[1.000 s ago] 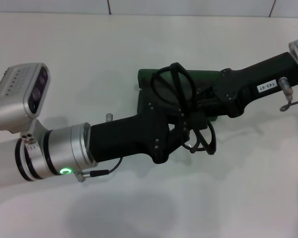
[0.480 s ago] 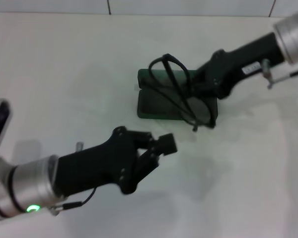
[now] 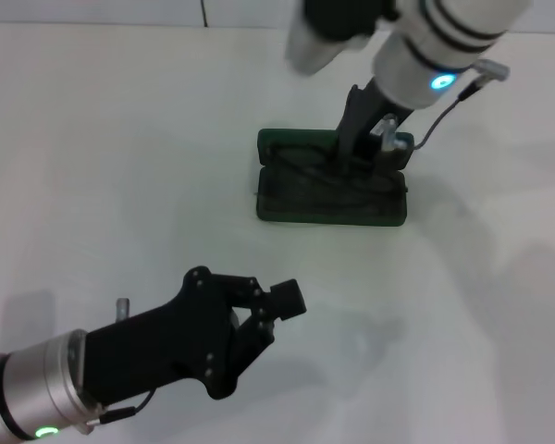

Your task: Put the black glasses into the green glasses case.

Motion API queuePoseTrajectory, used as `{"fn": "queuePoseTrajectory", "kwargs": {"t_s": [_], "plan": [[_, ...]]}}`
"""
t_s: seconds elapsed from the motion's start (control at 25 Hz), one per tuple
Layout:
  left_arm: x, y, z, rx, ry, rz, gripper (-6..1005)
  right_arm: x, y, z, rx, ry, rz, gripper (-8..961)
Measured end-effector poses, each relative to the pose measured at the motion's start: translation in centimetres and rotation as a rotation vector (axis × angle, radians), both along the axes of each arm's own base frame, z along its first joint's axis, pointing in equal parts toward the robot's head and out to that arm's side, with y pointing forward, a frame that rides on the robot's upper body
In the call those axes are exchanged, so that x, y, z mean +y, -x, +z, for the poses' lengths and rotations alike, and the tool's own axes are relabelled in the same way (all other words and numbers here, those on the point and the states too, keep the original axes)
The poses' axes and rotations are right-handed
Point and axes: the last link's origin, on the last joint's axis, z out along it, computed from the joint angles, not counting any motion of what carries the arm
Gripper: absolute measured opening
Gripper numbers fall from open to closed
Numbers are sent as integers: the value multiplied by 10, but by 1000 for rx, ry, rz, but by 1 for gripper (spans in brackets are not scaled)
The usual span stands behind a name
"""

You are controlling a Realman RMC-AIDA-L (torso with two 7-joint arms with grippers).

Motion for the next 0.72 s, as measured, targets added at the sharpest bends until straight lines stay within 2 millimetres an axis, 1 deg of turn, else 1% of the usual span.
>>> {"fn": "queuePoseTrajectory", "kwargs": {"t_s": [0.04, 0.12, 0.16, 0.24, 0.28, 0.32, 0.36, 0.4, 0.44, 0.52, 0.56, 0.6, 0.72], "plan": [[-1, 1, -1, 3, -5, 2, 30, 0, 1, -4, -26, -7, 13, 99], [-2, 1, -2, 7, -10, 5, 30, -1, 3, -5, -28, -7, 18, 99], [-3, 4, -4, 20, -14, 19, 30, -4, 13, -5, -8, -1, 31, 99], [-3, 5, -5, 25, -15, 24, 31, -8, 23, 1, 29, 16, 23, 99], [-3, 5, -5, 25, -15, 24, 31, -10, 28, 5, 52, 28, 11, 99], [-3, 5, -5, 26, -16, 26, 31, -10, 28, 5, 52, 28, 11, 98], [-1, 3, -5, 25, -16, 19, 31, -16, 35, 19, 139, 67, -28, 98], [1, 0, -5, 18, -14, 3, 31, -18, 35, 26, 185, 84, -47, 98], [1, 0, -5, 18, -14, 3, 31, -18, 35, 26, 185, 84, -47, 98], [3, -4, -4, 4, -10, -15, 31, -21, 34, 39, 283, 129, -78, 98], [5, -7, -3, -6, -6, -27, 31, -22, 33, 45, 320, 146, -89, 98], [6, -10, -2, -17, 3, -41, 30, -25, 30, 54, 393, 181, -109, 98], [12, -19, 3, -48, 42, -88, 30, -28, 18, 73, 549, 236, -142, 98]]}}
